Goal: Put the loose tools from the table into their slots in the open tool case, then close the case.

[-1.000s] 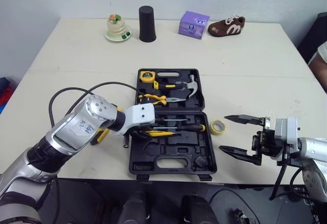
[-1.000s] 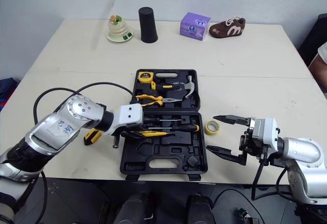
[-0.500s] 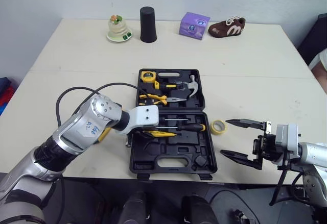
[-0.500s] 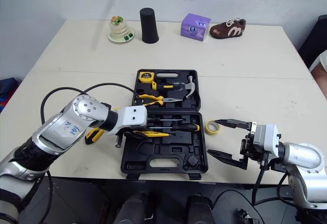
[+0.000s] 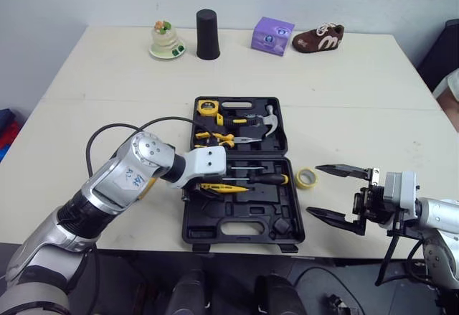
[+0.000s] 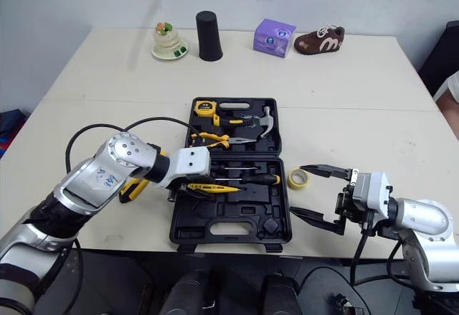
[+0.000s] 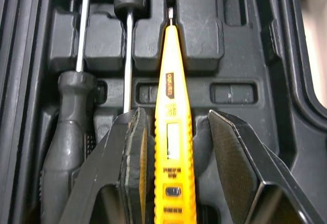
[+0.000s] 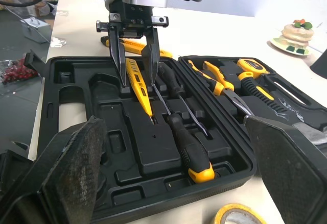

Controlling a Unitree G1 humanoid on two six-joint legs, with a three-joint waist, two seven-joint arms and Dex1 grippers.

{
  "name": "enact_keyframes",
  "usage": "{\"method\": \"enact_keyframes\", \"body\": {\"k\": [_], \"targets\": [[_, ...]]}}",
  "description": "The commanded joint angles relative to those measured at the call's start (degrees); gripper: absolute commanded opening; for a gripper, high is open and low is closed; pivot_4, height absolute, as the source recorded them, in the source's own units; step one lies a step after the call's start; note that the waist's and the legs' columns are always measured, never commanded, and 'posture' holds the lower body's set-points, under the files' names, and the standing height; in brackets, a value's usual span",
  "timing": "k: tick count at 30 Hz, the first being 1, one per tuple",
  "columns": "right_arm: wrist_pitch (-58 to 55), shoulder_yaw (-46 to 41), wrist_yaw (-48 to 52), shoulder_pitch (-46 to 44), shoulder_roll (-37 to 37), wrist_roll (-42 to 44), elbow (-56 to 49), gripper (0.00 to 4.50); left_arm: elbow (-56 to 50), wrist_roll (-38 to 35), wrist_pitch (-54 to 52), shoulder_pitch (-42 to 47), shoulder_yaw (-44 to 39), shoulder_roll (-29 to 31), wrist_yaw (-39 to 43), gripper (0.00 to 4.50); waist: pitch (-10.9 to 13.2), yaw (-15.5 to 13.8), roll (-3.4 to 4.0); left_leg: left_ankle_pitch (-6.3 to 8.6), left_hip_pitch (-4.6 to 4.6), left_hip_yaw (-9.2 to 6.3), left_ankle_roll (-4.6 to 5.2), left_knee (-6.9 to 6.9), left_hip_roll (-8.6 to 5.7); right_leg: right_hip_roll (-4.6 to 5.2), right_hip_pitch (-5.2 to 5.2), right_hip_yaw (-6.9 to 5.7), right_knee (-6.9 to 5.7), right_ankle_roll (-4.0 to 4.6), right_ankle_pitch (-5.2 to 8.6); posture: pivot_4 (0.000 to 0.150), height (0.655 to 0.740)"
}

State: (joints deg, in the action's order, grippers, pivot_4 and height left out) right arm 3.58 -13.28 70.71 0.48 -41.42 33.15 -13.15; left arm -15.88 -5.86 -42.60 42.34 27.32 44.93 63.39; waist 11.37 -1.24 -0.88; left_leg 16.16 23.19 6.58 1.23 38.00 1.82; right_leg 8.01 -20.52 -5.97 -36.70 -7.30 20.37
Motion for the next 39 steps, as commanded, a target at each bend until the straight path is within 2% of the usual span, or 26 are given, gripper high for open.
{"method": "enact_keyframes", "body": {"k": [1,4,6,8,9,11,12,19,26,35,39], "targets": [[-0.1,-0.08,-0.44,-0.36,0.08,0.63,-2.06,4.5,-0.93,-3.42,3.82,-1.13,-6.47,-1.16,-0.03,2.13,0.0,-0.03,0.0,0.0,0.0,0.0,0.0,0.0,0.0,0.0,0.0,0.0,-0.01,0.0,0.0,0.15,0.734],[-0.45,-0.27,-0.79,-0.17,-0.22,0.78,-2.43,4.5,-0.03,-8.01,12.51,-2.79,-15.07,-4.3,-0.86,2.13,0.0,-0.1,0.0,0.0,0.02,-0.02,0.01,0.04,0.01,0.04,0.0,-0.01,-0.02,0.0,0.0,0.15,0.734],[-0.59,-0.38,-0.74,-0.13,-0.45,0.79,-2.29,4.5,0.54,-13.52,16.55,-6.49,-22.69,-6.2,-0.32,2.13,0.0,-0.09,0.01,0.01,0.03,-0.07,0.01,0.07,-0.02,0.09,0.04,-0.07,0.01,0.0,0.0,0.15,0.734],[-0.68,-0.36,-0.8,-0.27,-0.42,0.8,-2.08,4.5,0.42,-19.22,17.71,-11.64,-27.88,-6.93,2.05,1.6,-0.02,0.37,0.04,0.03,-0.01,-0.04,0.04,0.05,-0.02,0.11,0.05,-0.06,-0.06,0.0,0.0,0.15,0.734],[-0.72,-0.25,-0.84,-0.39,-0.34,0.75,-2.06,4.5,0.9,-19.09,19.05,-13.49,-28.19,-7.17,2.05,1.34,-0.02,0.6,0.04,0.03,-0.02,-0.03,0.03,0.04,0.01,0.11,0.05,-0.09,-0.06,0.0,0.0,0.15,0.734],[-0.76,0.08,-0.82,-0.92,-0.13,0.62,-1.75,4.5,2.77,-15.97,23.17,-16.59,-26.65,-8.12,0.51,0.3,-0.02,0.57,0.04,0.03,-0.02,-0.05,0.03,0.04,0.01,0.11,0.04,-0.13,-0.08,0.01,0.01,0.15,0.734],[-0.78,0.2,-0.83,-1.12,-0.06,0.57,-1.65,4.5,3.52,-14.62,24.67,-17.52,-25.94,-8.37,-0.16,0.05,-0.02,0.53,0.04,0.03,-0.02,-0.05,0.03,0.06,-0.01,0.11,0.05,-0.12,-0.08,0.01,0.01,0.15,0.734],[-0.44,-0.08,0.13,-1.79,-0.23,0.53,-0.17,4.5,8.01,-7.09,30.51,-20.18,-19.23,-11.58,-4.13,0.05,-0.02,-0.13,0.03,0.06,0.0,-0.04,0.17,0.12,-0.17,0.29,0.06,-0.12,0.09,0.0,0.0,0.15,0.734],[-0.25,-0.45,0.23,-1.24,-0.18,0.49,-0.13,4.5,12.52,-3.97,32.96,-20.48,-16.81,-13.45,-6.52,0.05,-0.02,0.0,0.03,0.06,-0.02,-0.03,0.17,0.11,-0.13,0.28,0.06,-0.16,-0.06,0.0,0.0,0.15,0.734],[0.13,-0.96,-0.17,-0.34,-0.16,0.31,-0.25,4.5,15.77,0.0,28.39,-21.6,-12.45,-11.16,-6.6,0.05,-0.07,-0.03,0.1,0.06,-0.14,-0.02,0.17,0.11,-0.13,0.3,0.14,-0.15,0.04,0.0,0.0,0.15,0.734],[0.57,-1.06,-0.38,-0.06,0.03,0.05,0.11,4.5,16.02,2.91,30.23,-22.8,-9.57,-9.92,-6.7,0.05,-0.54,0.07,0.31,0.07,-0.22,-0.01,0.16,0.07,-0.13,0.3,0.21,-0.15,0.1,0.0,0.0,0.15,0.734]]}}
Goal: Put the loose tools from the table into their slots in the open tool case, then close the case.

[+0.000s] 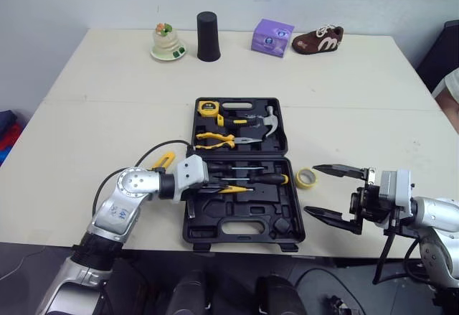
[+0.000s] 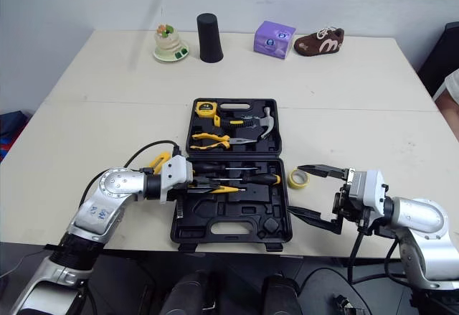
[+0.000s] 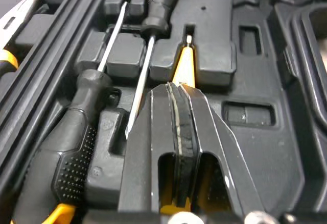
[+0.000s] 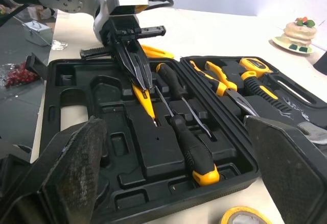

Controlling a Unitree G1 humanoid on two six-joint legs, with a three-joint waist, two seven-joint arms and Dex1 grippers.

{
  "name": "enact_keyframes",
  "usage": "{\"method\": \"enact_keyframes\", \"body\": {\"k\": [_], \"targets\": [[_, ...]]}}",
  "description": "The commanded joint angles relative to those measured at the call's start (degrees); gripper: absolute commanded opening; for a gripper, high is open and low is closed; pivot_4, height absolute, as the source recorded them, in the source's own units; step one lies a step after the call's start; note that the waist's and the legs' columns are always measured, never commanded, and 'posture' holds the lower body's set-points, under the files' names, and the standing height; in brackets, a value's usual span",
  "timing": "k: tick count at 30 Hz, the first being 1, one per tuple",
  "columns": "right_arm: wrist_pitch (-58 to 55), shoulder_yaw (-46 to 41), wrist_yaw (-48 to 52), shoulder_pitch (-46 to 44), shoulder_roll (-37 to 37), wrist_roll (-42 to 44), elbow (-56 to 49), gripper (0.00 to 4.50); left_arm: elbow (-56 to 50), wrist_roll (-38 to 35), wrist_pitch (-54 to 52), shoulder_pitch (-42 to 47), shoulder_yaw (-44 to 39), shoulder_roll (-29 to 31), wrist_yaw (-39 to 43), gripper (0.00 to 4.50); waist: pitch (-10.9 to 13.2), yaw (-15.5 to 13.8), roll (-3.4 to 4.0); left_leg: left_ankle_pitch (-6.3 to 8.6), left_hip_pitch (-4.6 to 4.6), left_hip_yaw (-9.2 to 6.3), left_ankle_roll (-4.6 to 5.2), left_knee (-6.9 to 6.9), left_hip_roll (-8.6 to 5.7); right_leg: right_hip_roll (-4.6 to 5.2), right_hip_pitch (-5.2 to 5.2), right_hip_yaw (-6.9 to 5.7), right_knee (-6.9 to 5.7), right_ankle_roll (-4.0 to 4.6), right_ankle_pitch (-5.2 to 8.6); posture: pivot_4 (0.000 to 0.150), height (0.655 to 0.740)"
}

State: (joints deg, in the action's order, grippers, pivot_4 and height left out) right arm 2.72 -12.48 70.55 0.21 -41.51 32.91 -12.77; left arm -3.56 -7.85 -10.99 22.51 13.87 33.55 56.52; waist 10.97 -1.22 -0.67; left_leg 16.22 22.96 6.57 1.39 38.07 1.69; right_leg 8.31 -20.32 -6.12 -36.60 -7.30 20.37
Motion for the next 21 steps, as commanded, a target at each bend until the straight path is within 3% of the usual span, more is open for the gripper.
{"method": "enact_keyframes", "body": {"k": [1,4,8,15,18,21], "targets": [[1.55,-1.84,-0.22,0.24,0.14,0.21,-0.16,4.5,3.85,5.33,-1.61,-3.03,4.16,1.38,-0.36,0.05,-0.17,0.09,0.14,0.01,-0.13,0.02,0.0,-0.06,0.0,0.0,0.12,0.01,0.06,0.0,0.0,0.15,0.734],[1.73,-1.74,-0.37,0.18,0.16,0.15,-0.03,4.5,5.23,6.17,-2.23,-3.73,5.2,1.4,-0.62,0.05,-0.4,0.17,0.26,0.21,-0.84,0.06,-0.05,-0.27,0.08,-0.01,0.8,0.01,0.33,0.02,0.02,0.15,0.734],[1.67,-1.68,-0.7,-0.21,0.07,0.22,0.05,4.5,7.88,5.98,-1.28,-3.9,4.28,1.01,-2.14,0.05,-1.02,0.13,0.49,0.32,-0.88,0.05,-0.06,-0.4,0.1,0.03,0.87,0.03,0.55,0.02,0.02,0.15,0.734],[1.98,-3.55,-1.01,-1.69,-1.41,-0.19,2.3,4.5,3.01,-2.74,6.44,-1.81,-4.99,-1.52,-2.02,0.05,-1.18,0.43,0.63,0.3,-0.89,0.06,-0.06,-0.42,0.12,0.12,0.85,0.03,0.56,0.02,0.02,0.15,0.734],[3.11,-7.13,1.01,-0.49,-4.08,-0.52,6.08,4.5,-5.36,-8.69,6.53,-2.34,-11.18,0.95,-0.31,0.84,-0.89,0.76,0.37,0.28,-0.72,0.06,-0.09,-0.48,0.15,0.11,0.69,0.0,0.6,0.02,0.02,0.15,0.734],[7.77,-13.62,0.81,-0.64,-6.83,-2.38,16.33,4.5,-11.44,-15.43,1.66,-7.49,-24.41,4.57,-4.04,2.19,-0.83,1.19,0.29,0.28,-0.63,0.03,-0.06,-0.45,0.11,0.12,0.74,-0.05,0.67,0.02,0.01,0.15,0.734]]}}
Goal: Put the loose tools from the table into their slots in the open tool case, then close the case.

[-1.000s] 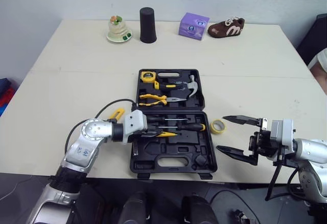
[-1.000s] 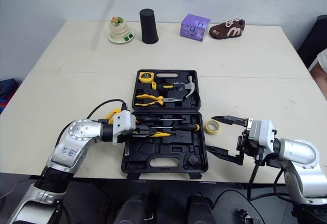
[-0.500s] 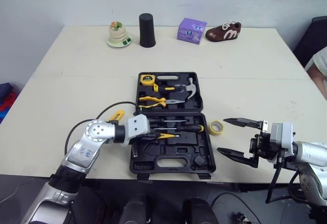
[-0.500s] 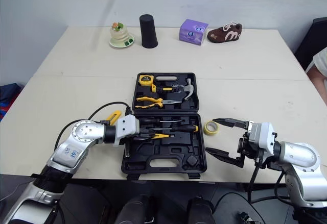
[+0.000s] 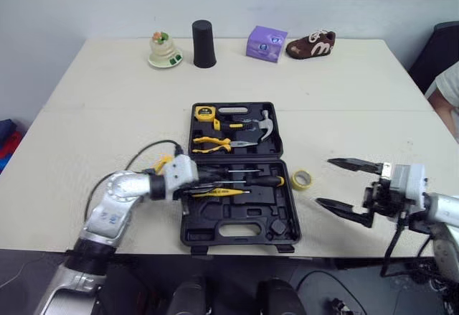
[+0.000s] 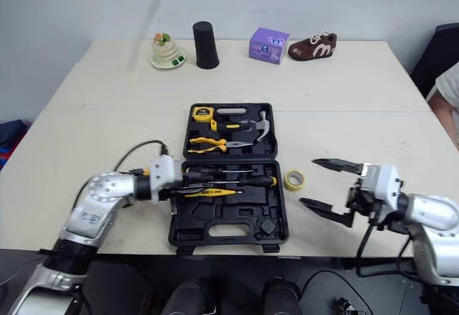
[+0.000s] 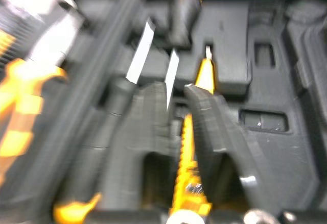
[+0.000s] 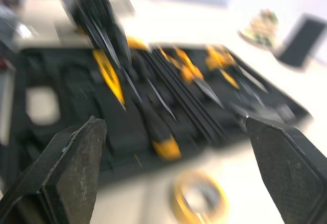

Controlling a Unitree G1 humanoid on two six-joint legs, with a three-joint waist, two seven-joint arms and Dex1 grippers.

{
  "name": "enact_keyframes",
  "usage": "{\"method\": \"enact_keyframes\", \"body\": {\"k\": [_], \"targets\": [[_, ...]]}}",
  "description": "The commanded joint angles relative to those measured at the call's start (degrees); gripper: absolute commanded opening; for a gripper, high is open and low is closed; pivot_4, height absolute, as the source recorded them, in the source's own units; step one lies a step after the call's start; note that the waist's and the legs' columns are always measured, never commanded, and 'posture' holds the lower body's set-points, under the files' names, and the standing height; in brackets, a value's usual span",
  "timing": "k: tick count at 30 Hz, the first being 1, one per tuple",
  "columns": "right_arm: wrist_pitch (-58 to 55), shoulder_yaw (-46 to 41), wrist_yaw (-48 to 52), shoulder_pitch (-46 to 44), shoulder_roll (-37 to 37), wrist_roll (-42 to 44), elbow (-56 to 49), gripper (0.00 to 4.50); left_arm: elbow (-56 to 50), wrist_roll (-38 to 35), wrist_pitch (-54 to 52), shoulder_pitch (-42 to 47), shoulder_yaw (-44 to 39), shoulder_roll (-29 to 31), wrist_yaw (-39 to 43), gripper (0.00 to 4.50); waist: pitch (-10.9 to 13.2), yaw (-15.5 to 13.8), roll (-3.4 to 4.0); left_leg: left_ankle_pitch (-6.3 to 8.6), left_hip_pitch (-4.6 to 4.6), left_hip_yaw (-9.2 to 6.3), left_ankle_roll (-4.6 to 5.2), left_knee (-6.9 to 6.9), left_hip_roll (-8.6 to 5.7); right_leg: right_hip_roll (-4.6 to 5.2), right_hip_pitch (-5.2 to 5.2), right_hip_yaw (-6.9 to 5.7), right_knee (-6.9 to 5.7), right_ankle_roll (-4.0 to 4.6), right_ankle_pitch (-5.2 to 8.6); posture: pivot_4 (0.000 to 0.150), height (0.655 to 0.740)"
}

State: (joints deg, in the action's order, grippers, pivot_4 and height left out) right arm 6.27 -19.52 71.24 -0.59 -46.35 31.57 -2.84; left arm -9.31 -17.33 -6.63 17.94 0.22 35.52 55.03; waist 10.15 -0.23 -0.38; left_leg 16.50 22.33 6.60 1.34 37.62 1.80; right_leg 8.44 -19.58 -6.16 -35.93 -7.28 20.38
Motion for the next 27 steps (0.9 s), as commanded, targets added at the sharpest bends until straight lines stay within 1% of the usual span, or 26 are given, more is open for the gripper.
{"method": "enact_keyframes", "body": {"k": [1,2,3,5,7,8,11,13,15,19,22,25,27], "targets": [[5.88,-7.55,0.16,-0.07,-2.38,-1.74,8.8,4.5,-6.22,-6.55,-2.65,-4.9,-13.69,3.2,-3.36,2.62,0.0,0.4,0.01,0.01,-0.03,0.01,0.04,0.0,-0.06,0.02,0.06,0.0,0.02,0.0,0.0,0.15,0.734],[6.99,-7.76,0.35,-0.32,-2.46,-2.16,10.06,4.5,-6.4,-6.65,-2.44,-6.13,-14.95,3.44,-3.77,3.06,-0.01,0.51,0.01,0.03,-0.05,0.02,0.08,-0.01,-0.08,0.03,0.08,0.0,0.04,-0.01,0.0,0.15,0.734],[9.45,-8.84,-0.16,-0.61,-2.74,-3.34,13.51,4.5,-3.99,-5.21,-0.46,-10.06,-19.5,4.34,-4.5,3.51,0.0,0.58,0.01,0.05,-0.08,0.07,0.11,-0.02,-0.08,0.02,0.1,0.01,0.07,-0.02,-0.01,0.15,0.734],[14.78,-12.02,-2.35,-0.87,-3.57,-5.78,22.47,4.5,4.38,-1.48,4.25,-18.18,-31.46,5.76,-8.64,4.44,0.0,1.19,0.0,0.07,-0.16,0.16,0.14,-0.04,-0.08,0.01,0.1,0.03,0.14,-0.02,-0.01,0.15,0.734],[17.84,-14.22,-4.51,-0.68,-4.08,-7.0,28.31,4.5,11.27,0.89,8.43,-23.92,-38.45,7.58,-10.51,4.48,0.13,1.84,-0.2,0.07,-0.21,0.18,0.14,-0.2,-0.07,0.02,0.04,0.04,0.17,-0.03,0.0,0.15,0.734],[19.1,-14.91,-5.12,-0.48,-4.47,-7.47,30.77,4.5,14.24,0.88,9.85,-25.65,-41.09,8.25,-11.27,4.48,0.22,1.86,-0.31,0.04,-0.19,0.18,0.09,-0.36,-0.05,0.04,-0.05,0.03,0.23,-0.02,0.01,0.15,0.734],[23.05,-16.29,-5.82,-0.17,-6.27,-8.8,37.91,4.5,20.55,-0.7,11.0,-29.42,-47.31,9.38,-12.14,4.48,0.28,1.75,-0.4,0.08,-0.17,0.19,0.06,-0.43,-0.02,0.17,-0.09,0.04,0.26,-0.02,0.01,0.15,0.734],[25.27,-17.87,-9.11,-0.41,-7.86,-9.77,43.71,4.5,25.22,-1.55,12.2,-33.3,-52.57,9.93,-12.08,4.48,0.28,1.71,-0.39,0.27,-0.18,0.14,0.16,-0.42,-0.04,0.34,-0.07,0.07,0.28,-0.02,0.0,0.15,0.734],[26.92,-18.38,-10.84,-0.83,-8.92,-10.26,47.88,4.5,27.94,-2.2,12.59,-35.84,-55.48,10.17,-12.41,4.48,0.28,1.87,-0.38,0.46,-0.18,0.14,-0.16,-0.46,-0.05,0.44,-0.12,0.17,0.3,-0.01,0.0,0.15,0.734],[29.22,-17.26,-10.33,-1.55,-9.63,-10.52,52.55,4.5,29.13,-3.01,12.9,-38.45,-56.89,8.94,-13.44,4.48,0.3,1.95,-0.35,0.48,-0.18,0.14,-0.41,-0.54,0.06,0.36,-0.14,0.19,0.34,0.09,0.06,0.15,0.734],[29.92,-15.89,-9.24,-3.24,-9.28,-10.42,53.58,4.5,28.44,-3.6,12.97,-38.61,-56.51,8.5,-13.35,4.48,0.3,2.04,-0.34,0.52,-0.19,0.14,-0.31,-0.53,0.07,0.35,-0.14,0.2,0.33,0.09,0.06,0.15,0.734],[29.39,-14.03,-7.63,-5.85,-8.27,-9.56,52.58,4.5,27.76,-4.43,13.26,-38.62,-55.98,8.21,-12.67,4.48,0.3,2.19,-0.32,0.53,-0.19,0.14,-0.31,-0.53,0.1,0.35,-0.16,0.24,0.31,0.09,0.06,0.15,0.734],[26.92,-12.05,-5.62,-8.86,-6.2,-7.66,48.79,4.5,25.05,-5.25,12.55,-38.72,-54.86,7.68,-12.1,4.48,0.3,2.38,-0.31,0.53,-0.18,0.14,-0.33,-0.56,0.12,0.33,-0.19,0.26,0.32,0.1,0.06,0.15,0.734]]}}
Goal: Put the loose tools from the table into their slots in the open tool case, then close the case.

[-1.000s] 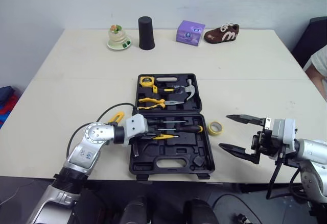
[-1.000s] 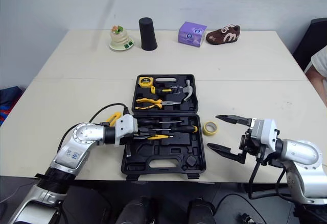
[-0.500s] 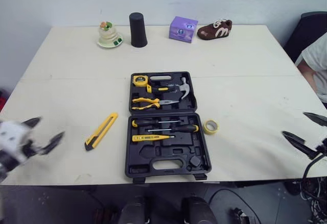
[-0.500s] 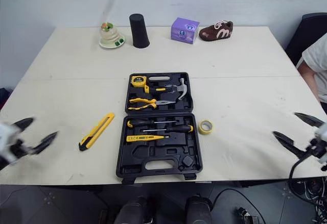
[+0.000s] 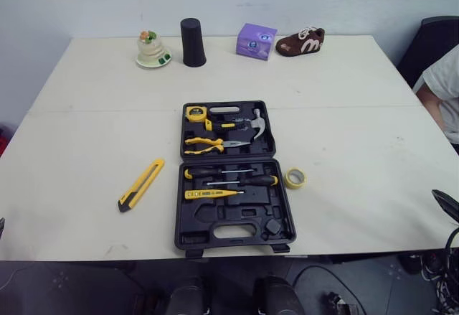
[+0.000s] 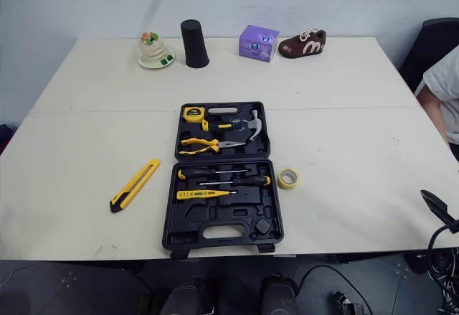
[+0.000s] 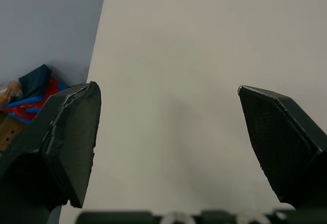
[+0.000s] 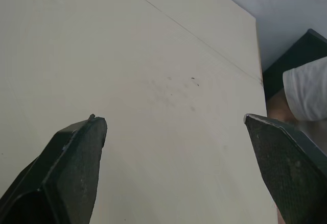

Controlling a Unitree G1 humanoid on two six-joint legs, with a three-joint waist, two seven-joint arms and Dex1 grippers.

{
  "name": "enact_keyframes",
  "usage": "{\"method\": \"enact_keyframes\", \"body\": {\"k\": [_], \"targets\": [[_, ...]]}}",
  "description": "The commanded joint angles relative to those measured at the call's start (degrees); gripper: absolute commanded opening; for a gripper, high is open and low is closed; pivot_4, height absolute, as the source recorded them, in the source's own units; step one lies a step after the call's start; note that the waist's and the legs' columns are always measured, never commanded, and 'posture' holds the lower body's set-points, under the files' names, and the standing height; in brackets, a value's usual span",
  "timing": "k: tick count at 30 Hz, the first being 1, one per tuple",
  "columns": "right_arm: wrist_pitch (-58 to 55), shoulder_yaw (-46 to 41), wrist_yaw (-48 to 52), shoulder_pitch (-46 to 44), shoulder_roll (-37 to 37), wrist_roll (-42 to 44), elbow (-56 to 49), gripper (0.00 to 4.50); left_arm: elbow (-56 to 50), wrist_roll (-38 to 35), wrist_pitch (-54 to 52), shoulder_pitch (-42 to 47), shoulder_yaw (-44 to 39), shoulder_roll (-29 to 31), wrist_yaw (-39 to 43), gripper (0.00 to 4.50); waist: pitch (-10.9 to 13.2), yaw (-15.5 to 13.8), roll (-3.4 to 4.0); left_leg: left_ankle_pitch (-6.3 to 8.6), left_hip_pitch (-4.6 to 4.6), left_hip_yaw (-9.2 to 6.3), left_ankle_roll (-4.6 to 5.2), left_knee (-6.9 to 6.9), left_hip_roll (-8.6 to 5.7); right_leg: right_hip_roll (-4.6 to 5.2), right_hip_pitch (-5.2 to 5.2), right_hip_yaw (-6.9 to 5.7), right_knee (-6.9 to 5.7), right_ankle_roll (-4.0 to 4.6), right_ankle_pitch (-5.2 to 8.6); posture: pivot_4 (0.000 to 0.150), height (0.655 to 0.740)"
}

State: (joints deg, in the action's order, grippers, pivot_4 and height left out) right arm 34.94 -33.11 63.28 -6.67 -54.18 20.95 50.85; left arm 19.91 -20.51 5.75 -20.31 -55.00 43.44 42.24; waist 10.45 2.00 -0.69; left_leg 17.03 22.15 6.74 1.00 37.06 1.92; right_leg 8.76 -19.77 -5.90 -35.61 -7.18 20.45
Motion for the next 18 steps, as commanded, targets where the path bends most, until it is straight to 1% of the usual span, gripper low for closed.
{"method": "enact_keyframes", "body": {"k": [1,4,6,7,9,10,11,15,18], "targets": [[-3.41,3.13,3.87,-4.1,3.1,4.27,-8.26,4.5,-6.62,-3.03,-0.93,-0.39,1.34,-0.57,1.35,4.48,0.0,0.27,0.0,-0.04,0.0,0.0,-0.13,0.0,0.04,-0.04,0.0,-0.01,0.0,0.0,0.0,0.15,0.734],[-8.0,6.31,6.78,-5.44,6.01,7.09,-16.69,4.5,-12.28,-4.68,-4.62,-0.36,3.97,-0.71,2.1,4.48,0.01,0.39,0.01,-0.06,0.01,0.02,-0.2,0.02,0.11,-0.1,0.01,0.0,0.01,0.0,0.0,0.15,0.734],[-14.2,8.8,7.36,-5.46,8.13,10.78,-26.07,4.5,-18.93,-5.61,-9.38,-1.22,7.65,0.07,3.08,4.48,0.04,0.28,0.09,-0.13,0.03,0.01,-0.25,0.02,0.11,-0.12,0.0,-0.01,-0.03,0.0,0.0,0.15,0.734],[-16.77,10.23,7.5,-5.23,9.05,12.26,-30.84,4.5,-23.68,-8.48,-14.87,-1.6,9.27,0.43,2.8,4.48,0.06,0.14,0.11,-0.25,0.04,0.02,-0.03,0.01,0.11,-0.11,-0.01,-0.01,-0.03,0.0,0.0,0.15,0.734],[-20.72,13.12,7.72,-4.97,10.78,14.53,-39.41,4.5,-33.42,-13.31,-26.78,-2.88,12.91,2.43,1.69,4.48,0.06,-0.24,0.1,-0.25,0.07,0.01,0.02,0.02,0.12,-0.12,0.0,0.0,-0.02,0.0,0.0,0.15,0.734],[-21.88,13.98,7.73,-4.93,11.34,15.02,-42.14,4.5,-36.84,-14.54,-31.12,-3.24,14.13,3.32,0.92,4.48,0.07,-0.36,0.09,-0.25,0.1,-0.04,0.02,0.04,0.12,-0.12,0.0,0.02,-0.02,0.01,0.0,0.15,0.734],[-23.5,14.93,7.46,-4.96,11.97,15.71,-44.99,4.5,-39.99,-15.29,-35.33,-2.07,15.71,3.89,-1.62,4.48,0.06,-0.46,0.09,-0.25,0.13,-0.12,0.02,0.07,0.12,-0.12,0.04,0.02,-0.01,0.01,0.0,0.15,0.734],[-26.66,17.76,8.55,-4.3,13.46,17.22,-51.91,4.5,-46.24,-18.06,-47.56,3.39,19.94,5.3,-8.8,4.48,0.08,-0.65,0.13,-0.2,0.13,-0.17,-0.09,0.07,0.03,-0.09,0.07,0.03,-0.01,0.01,0.0,0.15,0.734],[-27.79,19.26,9.57,-3.68,14.82,17.94,-54.85,4.5,-47.05,-15.15,-52.81,7.89,26.21,6.35,-12.95,4.48,0.08,-0.57,0.13,-0.31,0.12,-0.16,0.04,0.04,0.03,-0.19,0.08,0.01,0.0,0.01,0.0,0.15,0.734]]}}
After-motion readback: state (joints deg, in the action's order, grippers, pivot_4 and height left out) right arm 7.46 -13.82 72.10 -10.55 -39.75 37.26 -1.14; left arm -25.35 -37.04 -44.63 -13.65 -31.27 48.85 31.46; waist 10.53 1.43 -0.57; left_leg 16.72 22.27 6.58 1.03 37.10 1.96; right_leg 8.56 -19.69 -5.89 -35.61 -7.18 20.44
